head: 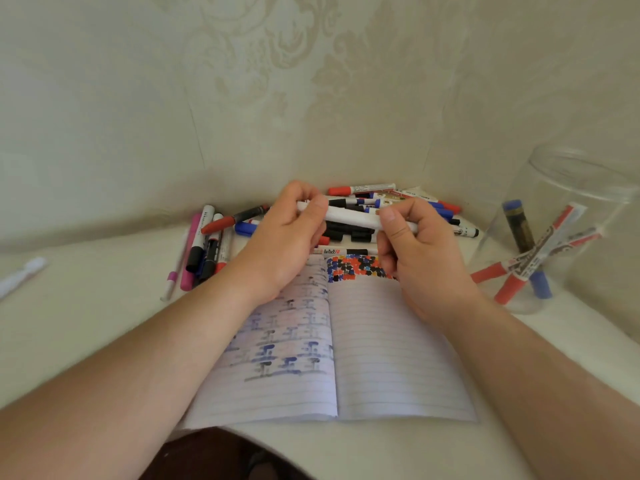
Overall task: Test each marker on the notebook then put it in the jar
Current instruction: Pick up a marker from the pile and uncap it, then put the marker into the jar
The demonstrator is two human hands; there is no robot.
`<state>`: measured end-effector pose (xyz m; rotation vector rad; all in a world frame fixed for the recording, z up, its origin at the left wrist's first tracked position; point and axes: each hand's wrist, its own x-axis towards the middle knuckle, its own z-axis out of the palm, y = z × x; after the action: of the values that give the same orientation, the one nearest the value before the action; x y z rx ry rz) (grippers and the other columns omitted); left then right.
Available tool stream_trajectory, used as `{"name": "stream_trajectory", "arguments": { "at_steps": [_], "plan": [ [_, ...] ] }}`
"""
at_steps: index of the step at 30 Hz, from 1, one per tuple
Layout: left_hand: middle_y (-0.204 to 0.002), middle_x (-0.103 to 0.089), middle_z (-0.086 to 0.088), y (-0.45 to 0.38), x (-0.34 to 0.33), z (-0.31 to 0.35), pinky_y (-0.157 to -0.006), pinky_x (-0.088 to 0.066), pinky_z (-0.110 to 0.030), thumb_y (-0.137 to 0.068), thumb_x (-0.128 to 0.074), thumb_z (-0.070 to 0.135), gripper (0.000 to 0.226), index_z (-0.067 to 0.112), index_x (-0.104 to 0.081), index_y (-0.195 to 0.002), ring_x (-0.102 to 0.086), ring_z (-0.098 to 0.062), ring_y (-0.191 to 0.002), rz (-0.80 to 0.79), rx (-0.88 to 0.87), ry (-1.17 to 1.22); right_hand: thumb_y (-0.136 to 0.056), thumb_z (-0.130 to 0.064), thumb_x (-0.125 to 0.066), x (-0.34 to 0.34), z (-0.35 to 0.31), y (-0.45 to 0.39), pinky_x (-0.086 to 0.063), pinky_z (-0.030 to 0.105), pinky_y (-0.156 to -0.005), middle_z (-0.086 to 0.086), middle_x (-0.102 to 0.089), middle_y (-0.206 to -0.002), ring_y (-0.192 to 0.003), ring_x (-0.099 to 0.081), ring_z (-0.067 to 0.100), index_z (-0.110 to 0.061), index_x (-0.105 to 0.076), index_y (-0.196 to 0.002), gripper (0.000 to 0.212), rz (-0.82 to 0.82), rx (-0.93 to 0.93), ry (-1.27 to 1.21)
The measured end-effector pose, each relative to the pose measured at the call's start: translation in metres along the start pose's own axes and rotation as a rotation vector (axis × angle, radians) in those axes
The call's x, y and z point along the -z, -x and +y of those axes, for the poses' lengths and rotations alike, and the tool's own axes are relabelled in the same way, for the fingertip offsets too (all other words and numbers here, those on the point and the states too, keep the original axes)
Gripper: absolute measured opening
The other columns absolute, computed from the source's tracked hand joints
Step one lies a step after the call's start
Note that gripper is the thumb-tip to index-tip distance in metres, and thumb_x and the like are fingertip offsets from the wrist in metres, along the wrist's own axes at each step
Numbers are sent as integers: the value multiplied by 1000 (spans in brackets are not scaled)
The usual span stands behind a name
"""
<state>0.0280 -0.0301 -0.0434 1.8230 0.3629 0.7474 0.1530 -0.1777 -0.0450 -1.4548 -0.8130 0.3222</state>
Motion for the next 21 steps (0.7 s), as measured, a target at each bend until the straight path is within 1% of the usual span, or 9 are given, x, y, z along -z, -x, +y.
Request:
{"name": "stream_trajectory", "arguments": {
  "at_steps": [2,3,5,7,9,12,15,18,21],
  "plan": [
    [-76,-60,18,0,16,6,-67,-45,-27,-104,-55,44,8,46,-62,-106,-54,-3,-69,-49,-113,-358,-108,-25,-57,2,0,0,-42,26,-50,1,-60,-65,-52,-49,16,-26,-60,-90,17,-40,62,61],
    [-86,-63,18,1,26,11,-72,-48,-30,-102,-58,44,13,47,-66,-113,-58,-4,-79,-77,-191,-551,-107,-24,-58,3,1,1,-42,27,-51,0,-61,-65,-53,-49,15,-28,-62,-93,15,-70,86,87],
    [-95,-63,13,8,47,25,-78,-47,-34,-99,-64,40,22,37,-71,-119,-59,-10,-90,-112,-327,-781,-105,-24,-61,7,3,1,-46,30,-57,-2,-62,-69,-58,-51,13,-37,-65,-102,14,-146,134,183],
    [-100,-65,11,24,76,32,-81,-44,-31,-98,-67,32,21,29,-72,-118,-58,-12,-95,-55,-367,-877,-103,-29,-62,11,6,2,-48,27,-67,-8,-61,-78,-66,-53,10,-50,-62,-111,22,-196,179,312],
    [-103,-70,11,49,115,35,-82,-45,-33,-101,-61,30,18,28,-69,-117,-61,-15,-97,95,-290,-953,-101,-35,-63,15,7,1,-49,28,-70,-6,-62,-86,-71,-55,13,-51,-61,-115,21,-162,189,360],
    [-89,-72,13,97,179,24,-72,-49,-37,-106,-48,40,19,30,-62,-113,-66,-20,-83,309,-10,-1091,-99,-30,-69,22,11,-4,-45,28,-67,-3,-62,-87,-68,-54,7,-43,-63,-110,18,-62,197,474],
    [-78,-71,5,144,223,2,-64,-51,-38,-100,-53,49,22,29,-64,-101,-67,-30,-74,369,202,-1365,-98,-24,-70,24,15,-5,-43,25,-65,-2,-62,-84,-67,-54,9,-37,-65,-106,16,-22,171,499],
    [-67,-59,6,171,240,-9,-62,-42,-35,-89,-65,48,21,31,-64,-77,-59,-29,-67,385,307,-1538,-97,-21,-70,22,13,-3,-42,24,-65,-2,-63,-83,-68,-56,14,-32,-67,-106,14,-17,164,525],
    [-75,-60,5,184,250,-13,-64,-36,-36,-85,-62,51,25,30,-62,-71,-50,-27,-73,404,393,-1617,-95,-19,-71,20,13,-1,-40,30,-69,-4,-63,-85,-74,-57,16,-28,-70,-106,15,-11,177,614]
  ]
}}
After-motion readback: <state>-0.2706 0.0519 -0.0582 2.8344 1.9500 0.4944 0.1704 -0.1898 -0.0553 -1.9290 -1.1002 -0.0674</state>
